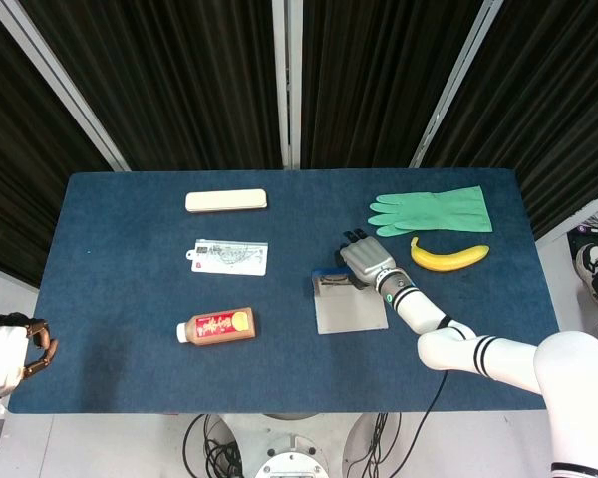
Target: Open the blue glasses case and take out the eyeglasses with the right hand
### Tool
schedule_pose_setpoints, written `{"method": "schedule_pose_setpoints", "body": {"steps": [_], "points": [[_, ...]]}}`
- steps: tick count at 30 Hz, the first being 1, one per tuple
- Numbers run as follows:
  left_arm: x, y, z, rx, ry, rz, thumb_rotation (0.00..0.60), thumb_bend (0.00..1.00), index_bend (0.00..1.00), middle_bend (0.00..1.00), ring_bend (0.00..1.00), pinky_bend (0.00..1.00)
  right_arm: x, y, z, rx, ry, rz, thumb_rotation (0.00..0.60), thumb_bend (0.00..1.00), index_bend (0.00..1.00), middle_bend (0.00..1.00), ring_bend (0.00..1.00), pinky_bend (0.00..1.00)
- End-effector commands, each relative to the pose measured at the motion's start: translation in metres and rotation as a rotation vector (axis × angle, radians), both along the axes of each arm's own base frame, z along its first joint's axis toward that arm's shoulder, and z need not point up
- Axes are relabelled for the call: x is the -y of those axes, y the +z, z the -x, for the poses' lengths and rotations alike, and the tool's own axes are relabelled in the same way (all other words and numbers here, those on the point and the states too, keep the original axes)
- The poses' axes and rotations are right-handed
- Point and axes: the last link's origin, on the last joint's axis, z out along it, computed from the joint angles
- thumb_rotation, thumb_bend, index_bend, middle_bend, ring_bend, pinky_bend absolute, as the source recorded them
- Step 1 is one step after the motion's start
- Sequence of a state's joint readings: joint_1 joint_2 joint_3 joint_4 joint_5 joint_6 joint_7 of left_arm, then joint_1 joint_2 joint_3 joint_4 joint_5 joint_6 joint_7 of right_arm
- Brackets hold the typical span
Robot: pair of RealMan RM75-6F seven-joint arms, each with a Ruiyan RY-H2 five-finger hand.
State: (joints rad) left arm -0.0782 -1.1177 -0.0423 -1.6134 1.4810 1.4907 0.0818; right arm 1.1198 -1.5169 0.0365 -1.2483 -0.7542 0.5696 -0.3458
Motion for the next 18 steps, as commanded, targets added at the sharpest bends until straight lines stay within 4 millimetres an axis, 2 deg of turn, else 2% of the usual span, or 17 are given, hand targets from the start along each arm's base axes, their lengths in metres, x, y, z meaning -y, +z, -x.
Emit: {"method": "schedule_pose_setpoints", "body": {"steps": [1, 4, 11, 18], "points": [[0.000, 0.000, 0.000, 0.001, 0.000, 0.000, 0.600, 0.37, 0.67, 0.65, 0.43, 0.41, 0.000, -0.001, 0.001, -0.001, -0.002, -0.001, 0.600, 0.44, 0.39, 0.27, 0.00, 0.00], [0.000, 0.000, 0.000, 0.001, 0.000, 0.000, 0.600, 0.37, 0.67, 0.65, 0.43, 0.41, 0.001, -0.002, 0.001, -0.001, -0.004, 0.001, 0.600, 0.44, 0.42, 0.28, 0.00, 0.00], [0.000, 0.000, 0.000, 0.004, 0.000, 0.000, 0.600, 0.37, 0.67, 0.65, 0.43, 0.41, 0.003, 0.001, -0.002, 0.007, 0.023, 0.037, 0.600, 0.45, 0.55, 0.34, 0.00, 0.00], [0.000, 0.000, 0.000, 0.006, 0.000, 0.002, 0.600, 0.37, 0.67, 0.65, 0.43, 0.41, -0.010, 0.001, -0.007, 0.023, 0.190, 0.204, 0.600, 0.39, 0.67, 0.40, 0.01, 0.00]]}}
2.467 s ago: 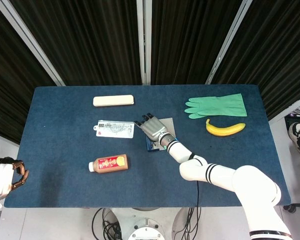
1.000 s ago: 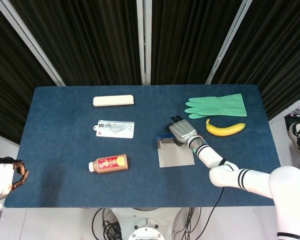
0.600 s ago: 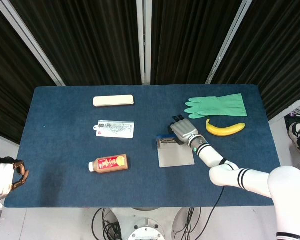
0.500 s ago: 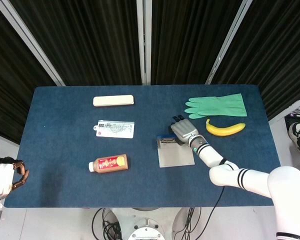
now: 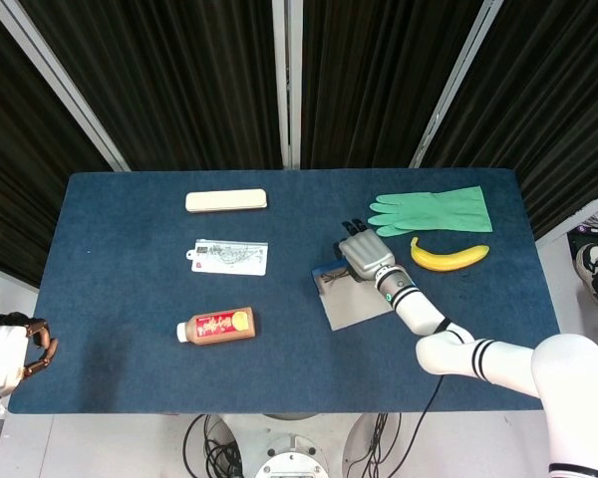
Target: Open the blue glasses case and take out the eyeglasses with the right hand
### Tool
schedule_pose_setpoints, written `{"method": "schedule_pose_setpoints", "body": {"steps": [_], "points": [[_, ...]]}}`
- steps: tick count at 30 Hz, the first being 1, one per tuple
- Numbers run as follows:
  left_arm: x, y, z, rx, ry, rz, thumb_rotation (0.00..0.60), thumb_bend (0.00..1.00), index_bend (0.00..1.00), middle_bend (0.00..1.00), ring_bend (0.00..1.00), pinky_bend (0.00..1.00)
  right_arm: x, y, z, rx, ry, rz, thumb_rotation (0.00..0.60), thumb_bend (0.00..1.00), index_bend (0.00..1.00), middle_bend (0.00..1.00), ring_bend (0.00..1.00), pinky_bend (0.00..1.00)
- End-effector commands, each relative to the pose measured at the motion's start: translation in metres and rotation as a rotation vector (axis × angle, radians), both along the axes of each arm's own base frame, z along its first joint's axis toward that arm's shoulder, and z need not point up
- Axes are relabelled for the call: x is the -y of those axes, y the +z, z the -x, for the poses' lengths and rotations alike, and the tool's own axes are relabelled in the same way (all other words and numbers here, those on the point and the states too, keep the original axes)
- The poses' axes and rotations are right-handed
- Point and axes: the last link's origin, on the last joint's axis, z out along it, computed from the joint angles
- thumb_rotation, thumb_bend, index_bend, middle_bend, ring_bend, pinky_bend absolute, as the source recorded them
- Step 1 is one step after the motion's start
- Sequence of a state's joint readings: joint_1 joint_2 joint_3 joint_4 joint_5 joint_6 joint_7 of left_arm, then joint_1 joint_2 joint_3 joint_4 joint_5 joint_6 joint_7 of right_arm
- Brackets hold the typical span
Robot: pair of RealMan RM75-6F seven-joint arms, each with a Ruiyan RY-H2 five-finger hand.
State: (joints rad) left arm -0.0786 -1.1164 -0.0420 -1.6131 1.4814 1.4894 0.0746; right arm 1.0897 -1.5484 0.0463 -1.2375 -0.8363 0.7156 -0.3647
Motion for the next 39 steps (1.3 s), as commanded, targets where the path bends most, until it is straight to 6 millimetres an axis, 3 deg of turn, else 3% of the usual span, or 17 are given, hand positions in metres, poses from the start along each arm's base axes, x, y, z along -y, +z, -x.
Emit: {"method": "schedule_pose_setpoints", "body": {"steps": [1, 5, 11, 23, 26, 29, 32, 34, 39], "points": [[0.000, 0.000, 0.000, 0.001, 0.000, 0.000, 0.600, 0.37, 0.67, 0.65, 0.43, 0.41, -0.014, -0.003, -0.001, 0.006, 0.124, 0.121, 0.600, 0.39, 0.68, 0.41, 0.02, 0.00], [0.000, 0.000, 0.000, 0.000, -0.001, 0.001, 0.600, 0.37, 0.67, 0.65, 0.43, 0.40, -0.029, -0.010, 0.005, 0.007, 0.208, 0.244, 0.600, 0.43, 0.70, 0.42, 0.04, 0.00], [0.000, 0.000, 0.000, -0.001, -0.001, 0.000, 0.600, 0.37, 0.67, 0.65, 0.43, 0.40, -0.040, -0.020, 0.010, 0.041, 0.209, 0.290, 0.600, 0.45, 0.73, 0.44, 0.06, 0.00], [0.000, 0.000, 0.000, -0.001, 0.000, 0.000, 0.600, 0.37, 0.67, 0.65, 0.43, 0.40, -0.028, -0.029, 0.004, 0.035, 0.146, 0.245, 0.600, 0.43, 0.71, 0.45, 0.07, 0.00], [0.000, 0.000, 0.000, 0.000, 0.000, 0.000, 0.600, 0.37, 0.67, 0.65, 0.43, 0.40, -0.019, -0.028, 0.002, 0.010, 0.109, 0.230, 0.600, 0.39, 0.64, 0.43, 0.06, 0.00], [0.000, 0.000, 0.000, 0.001, 0.000, 0.001, 0.600, 0.37, 0.67, 0.65, 0.43, 0.40, -0.015, -0.026, 0.000, 0.000, 0.049, 0.170, 0.600, 0.28, 0.27, 0.31, 0.01, 0.00], [0.000, 0.000, 0.000, 0.002, 0.000, 0.001, 0.600, 0.37, 0.67, 0.65, 0.43, 0.40, -0.016, -0.017, -0.003, 0.025, 0.013, 0.137, 0.600, 0.21, 0.05, 0.22, 0.00, 0.00], [0.000, 0.000, 0.000, 0.002, -0.001, 0.002, 0.600, 0.37, 0.67, 0.65, 0.43, 0.40, -0.019, -0.009, -0.004, 0.049, 0.005, 0.134, 0.600, 0.20, 0.01, 0.19, 0.00, 0.00], [0.000, 0.000, 0.000, 0.001, -0.001, 0.003, 0.600, 0.37, 0.67, 0.65, 0.43, 0.40, -0.038, 0.008, 0.001, 0.098, 0.029, 0.111, 0.600, 0.20, 0.04, 0.19, 0.00, 0.00]]}}
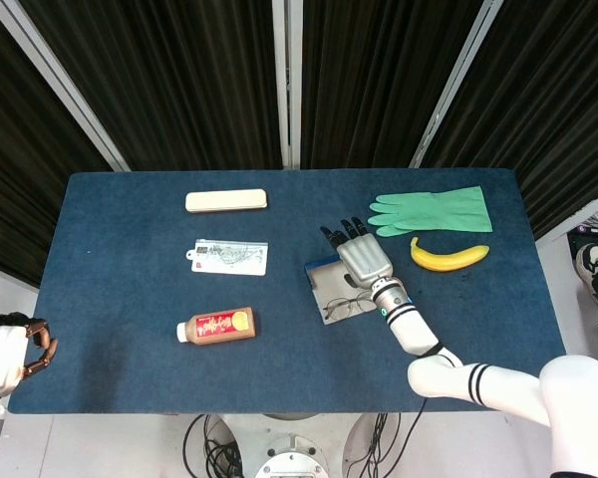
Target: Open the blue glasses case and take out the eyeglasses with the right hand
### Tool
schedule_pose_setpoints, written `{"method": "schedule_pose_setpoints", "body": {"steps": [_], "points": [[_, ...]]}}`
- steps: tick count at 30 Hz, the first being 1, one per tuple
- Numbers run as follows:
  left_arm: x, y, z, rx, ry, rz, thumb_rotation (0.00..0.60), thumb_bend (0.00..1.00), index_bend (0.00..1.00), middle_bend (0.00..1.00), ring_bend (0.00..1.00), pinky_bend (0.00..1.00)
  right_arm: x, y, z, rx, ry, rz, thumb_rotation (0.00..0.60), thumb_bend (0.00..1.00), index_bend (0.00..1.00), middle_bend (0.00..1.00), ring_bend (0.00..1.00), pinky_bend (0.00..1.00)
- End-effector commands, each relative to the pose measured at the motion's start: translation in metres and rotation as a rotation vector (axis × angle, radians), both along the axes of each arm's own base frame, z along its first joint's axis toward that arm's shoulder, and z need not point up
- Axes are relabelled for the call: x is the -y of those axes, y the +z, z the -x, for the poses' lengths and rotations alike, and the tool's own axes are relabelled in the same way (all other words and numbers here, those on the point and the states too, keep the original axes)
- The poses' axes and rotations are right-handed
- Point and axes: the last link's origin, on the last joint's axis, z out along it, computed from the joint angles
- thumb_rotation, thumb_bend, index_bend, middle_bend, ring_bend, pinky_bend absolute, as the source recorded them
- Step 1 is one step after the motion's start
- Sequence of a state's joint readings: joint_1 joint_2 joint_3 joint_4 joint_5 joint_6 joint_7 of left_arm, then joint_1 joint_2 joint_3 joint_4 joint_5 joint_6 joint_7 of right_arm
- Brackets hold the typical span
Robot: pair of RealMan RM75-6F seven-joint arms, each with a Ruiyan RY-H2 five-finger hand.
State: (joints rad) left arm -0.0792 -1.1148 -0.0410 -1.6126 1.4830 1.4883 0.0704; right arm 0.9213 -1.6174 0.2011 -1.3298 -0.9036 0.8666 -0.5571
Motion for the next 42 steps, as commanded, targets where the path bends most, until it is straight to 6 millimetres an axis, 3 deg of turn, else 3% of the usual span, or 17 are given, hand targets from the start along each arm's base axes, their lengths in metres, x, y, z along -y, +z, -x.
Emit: {"method": "schedule_pose_setpoints", "body": {"steps": [1, 5, 9, 32, 42], "points": [[0.000, 0.000, 0.000, -0.001, 0.000, 0.000, 0.600, 0.37, 0.67, 0.65, 0.43, 0.40, -0.016, 0.016, 0.007, 0.032, 0.020, -0.020, 0.600, 0.20, 0.08, 0.19, 0.00, 0.00], [0.000, 0.000, 0.000, -0.002, 0.000, 0.000, 0.600, 0.37, 0.67, 0.65, 0.43, 0.40, -0.035, 0.017, 0.020, 0.032, 0.020, -0.076, 0.600, 0.25, 0.28, 0.21, 0.00, 0.00], [0.000, 0.000, 0.000, -0.003, 0.000, -0.001, 0.600, 0.37, 0.67, 0.65, 0.43, 0.40, -0.043, 0.012, 0.031, 0.024, 0.005, -0.100, 0.600, 0.31, 0.37, 0.22, 0.00, 0.00], [0.000, 0.000, 0.000, -0.001, 0.000, -0.001, 0.600, 0.37, 0.67, 0.65, 0.43, 0.40, -0.046, -0.010, 0.043, 0.009, -0.014, -0.132, 0.600, 0.33, 0.48, 0.25, 0.00, 0.00], [0.000, 0.000, 0.000, 0.000, 0.001, 0.000, 0.600, 0.37, 0.67, 0.65, 0.43, 0.40, -0.044, -0.010, 0.045, -0.002, -0.018, -0.124, 0.600, 0.43, 0.60, 0.29, 0.00, 0.00]]}}
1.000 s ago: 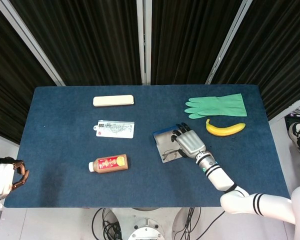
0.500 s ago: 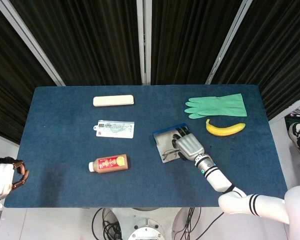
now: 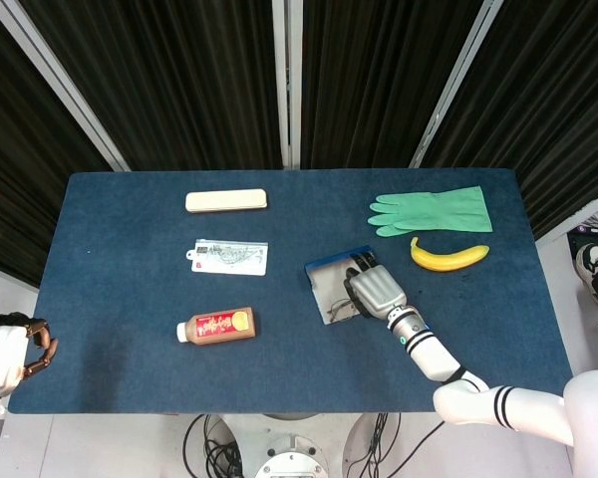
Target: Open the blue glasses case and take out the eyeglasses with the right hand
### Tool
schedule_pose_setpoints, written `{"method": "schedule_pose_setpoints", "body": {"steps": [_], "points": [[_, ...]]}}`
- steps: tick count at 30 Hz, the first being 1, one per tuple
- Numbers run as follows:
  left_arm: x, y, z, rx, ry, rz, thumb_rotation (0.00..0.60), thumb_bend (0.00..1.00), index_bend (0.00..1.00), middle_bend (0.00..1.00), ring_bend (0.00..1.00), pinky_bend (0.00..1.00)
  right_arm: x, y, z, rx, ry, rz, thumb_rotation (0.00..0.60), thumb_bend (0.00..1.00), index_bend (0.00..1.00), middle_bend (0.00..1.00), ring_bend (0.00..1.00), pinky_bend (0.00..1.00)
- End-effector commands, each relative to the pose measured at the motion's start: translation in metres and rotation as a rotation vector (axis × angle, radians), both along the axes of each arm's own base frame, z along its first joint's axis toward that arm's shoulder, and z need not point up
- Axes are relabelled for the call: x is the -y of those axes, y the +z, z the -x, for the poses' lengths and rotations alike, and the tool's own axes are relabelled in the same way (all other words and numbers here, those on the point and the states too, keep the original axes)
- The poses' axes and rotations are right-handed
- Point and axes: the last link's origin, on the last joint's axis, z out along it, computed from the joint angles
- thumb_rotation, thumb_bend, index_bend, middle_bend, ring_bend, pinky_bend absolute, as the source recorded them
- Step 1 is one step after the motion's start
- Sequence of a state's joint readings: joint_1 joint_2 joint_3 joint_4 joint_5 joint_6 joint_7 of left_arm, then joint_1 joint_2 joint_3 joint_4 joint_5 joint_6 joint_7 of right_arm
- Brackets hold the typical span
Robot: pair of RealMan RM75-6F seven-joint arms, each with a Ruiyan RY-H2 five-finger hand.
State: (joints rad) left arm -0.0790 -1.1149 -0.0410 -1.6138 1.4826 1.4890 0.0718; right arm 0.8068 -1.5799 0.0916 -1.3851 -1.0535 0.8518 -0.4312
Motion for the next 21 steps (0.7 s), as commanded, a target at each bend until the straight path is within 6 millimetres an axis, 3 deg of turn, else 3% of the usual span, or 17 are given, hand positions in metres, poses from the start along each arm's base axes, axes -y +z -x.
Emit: {"method": "schedule_pose_setpoints", "body": {"steps": [1, 9, 15, 21], "points": [[0.000, 0.000, 0.000, 0.000, 0.000, 0.000, 0.600, 0.37, 0.67, 0.65, 0.43, 0.40, -0.001, 0.000, 0.000, -0.001, 0.000, -0.002, 0.600, 0.44, 0.60, 0.29, 0.00, 0.00], [0.000, 0.000, 0.000, 0.000, 0.000, -0.001, 0.600, 0.37, 0.66, 0.65, 0.43, 0.40, -0.008, 0.015, -0.005, 0.007, 0.058, 0.022, 0.600, 0.48, 0.67, 0.32, 0.00, 0.00], [0.000, 0.000, 0.000, -0.004, 0.000, 0.000, 0.600, 0.37, 0.67, 0.65, 0.43, 0.40, -0.025, 0.038, -0.030, 0.045, 0.167, 0.005, 0.600, 0.48, 0.68, 0.34, 0.00, 0.00], [0.000, 0.000, 0.000, -0.005, 0.001, -0.002, 0.600, 0.37, 0.67, 0.65, 0.43, 0.40, -0.041, 0.019, -0.069, 0.033, 0.318, -0.135, 0.600, 0.48, 0.68, 0.33, 0.00, 0.00]]}}
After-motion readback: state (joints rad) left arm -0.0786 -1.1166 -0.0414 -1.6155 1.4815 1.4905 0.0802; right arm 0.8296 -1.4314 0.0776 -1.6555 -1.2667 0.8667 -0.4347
